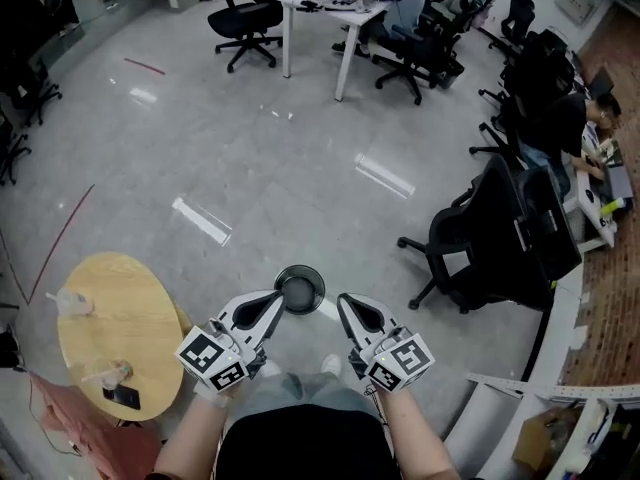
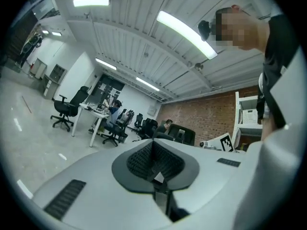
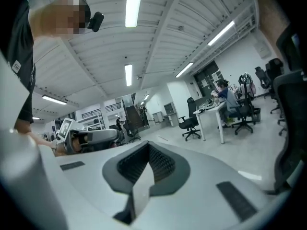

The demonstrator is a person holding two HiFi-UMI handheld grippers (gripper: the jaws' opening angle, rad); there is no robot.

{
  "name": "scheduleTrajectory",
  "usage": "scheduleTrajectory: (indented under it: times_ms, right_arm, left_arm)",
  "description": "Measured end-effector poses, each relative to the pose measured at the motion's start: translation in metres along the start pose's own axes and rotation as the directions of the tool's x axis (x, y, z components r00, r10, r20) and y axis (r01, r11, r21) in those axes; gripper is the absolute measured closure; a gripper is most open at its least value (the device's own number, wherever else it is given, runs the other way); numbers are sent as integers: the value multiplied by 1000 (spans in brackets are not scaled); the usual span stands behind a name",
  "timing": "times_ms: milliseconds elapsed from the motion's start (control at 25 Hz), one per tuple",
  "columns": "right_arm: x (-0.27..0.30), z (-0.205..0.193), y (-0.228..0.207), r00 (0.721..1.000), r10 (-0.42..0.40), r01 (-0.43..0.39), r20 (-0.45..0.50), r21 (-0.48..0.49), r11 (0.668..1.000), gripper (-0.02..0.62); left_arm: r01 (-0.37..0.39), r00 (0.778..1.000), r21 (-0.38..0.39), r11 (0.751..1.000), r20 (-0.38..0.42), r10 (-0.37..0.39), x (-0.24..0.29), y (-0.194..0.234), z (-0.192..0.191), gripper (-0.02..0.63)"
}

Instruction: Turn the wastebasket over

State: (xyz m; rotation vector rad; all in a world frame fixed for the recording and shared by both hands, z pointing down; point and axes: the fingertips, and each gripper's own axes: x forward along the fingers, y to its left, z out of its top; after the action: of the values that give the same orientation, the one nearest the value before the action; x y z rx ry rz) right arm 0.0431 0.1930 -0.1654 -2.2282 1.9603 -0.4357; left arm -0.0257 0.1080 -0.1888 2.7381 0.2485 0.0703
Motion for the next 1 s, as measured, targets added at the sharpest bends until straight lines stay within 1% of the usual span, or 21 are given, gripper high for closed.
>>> scheduleTrajectory:
  times_ms: [120, 240, 320, 440, 520, 640, 720, 840, 1000]
  right_arm:
    - [-12, 41, 8, 997, 34, -32, 65, -26, 999, 586]
    - [-20, 75, 21, 991, 82, -75, 109, -62, 995, 586]
    - [-22, 90, 29, 986, 107, -94, 130, -103, 990, 586]
    - [-21, 98, 32, 982, 135, -111, 132, -179, 978, 586]
    - [-20, 102, 32, 980, 151, -121, 132, -210, 970, 586]
    - [-22, 103, 34, 977, 165, -132, 135, -226, 965, 586]
    - [-24, 107, 44, 975, 176, -142, 136, -230, 963, 586]
    - [-26, 113, 58, 972, 193, -159, 135, -230, 960, 586]
    - [-26, 113, 68, 971, 203, -170, 128, -231, 958, 586]
  left_arm:
    - [-6, 999, 66, 998, 48, 3, 1, -28, 32, 592]
    - [-5, 995, 84, 996, 102, -4, -1, -50, 52, 592]
    - [8, 993, 95, 995, 118, -19, 1, -57, 55, 592]
    - [25, 990, 88, 996, 136, -37, 7, -61, 54, 592]
    - [23, 989, 101, 995, 146, -37, 10, -63, 59, 592]
    - [-2, 988, 130, 992, 151, -18, 8, -66, 59, 592]
    - [-14, 987, 134, 991, 163, -8, -1, -71, 65, 592]
    - [-29, 983, 118, 993, 184, 7, -15, -77, 74, 593]
    - [-43, 980, 91, 995, 196, 24, -28, -76, 74, 592]
